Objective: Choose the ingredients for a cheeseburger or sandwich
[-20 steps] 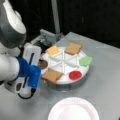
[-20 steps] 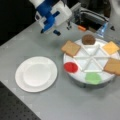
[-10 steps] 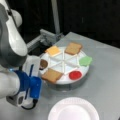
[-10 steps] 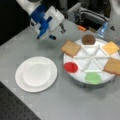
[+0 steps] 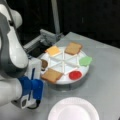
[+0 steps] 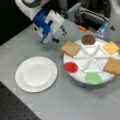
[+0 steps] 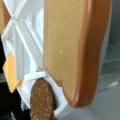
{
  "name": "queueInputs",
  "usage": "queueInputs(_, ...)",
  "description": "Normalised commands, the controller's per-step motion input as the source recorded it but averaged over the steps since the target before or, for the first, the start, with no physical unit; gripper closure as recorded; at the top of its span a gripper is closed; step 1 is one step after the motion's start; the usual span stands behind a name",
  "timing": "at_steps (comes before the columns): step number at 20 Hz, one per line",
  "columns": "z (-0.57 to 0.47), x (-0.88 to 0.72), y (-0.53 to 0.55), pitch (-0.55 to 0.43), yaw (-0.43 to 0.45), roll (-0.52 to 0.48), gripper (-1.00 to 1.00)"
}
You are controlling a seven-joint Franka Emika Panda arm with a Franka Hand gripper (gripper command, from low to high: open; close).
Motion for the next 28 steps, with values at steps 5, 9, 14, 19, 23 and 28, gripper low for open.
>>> queueInputs(5,-0.25,0.37,-0.28,-0.046,0.237,0.538,-1.0)
queueInputs(9,-0.18,0.4,-0.26,-0.052,0.288,0.619,-1.0)
queueInputs(14,-0.18,0.42,-0.25,-0.071,0.284,0.627,-1.0)
queueInputs(19,-0.23,0.43,-0.22,-0.061,0.222,0.505,-1.0)
queueInputs(23,-0.21,0.4,-0.18,-0.065,0.202,0.42,-1.0)
queueInputs(28,-0.17,0.38,-0.16,-0.05,0.143,0.419,-1.0)
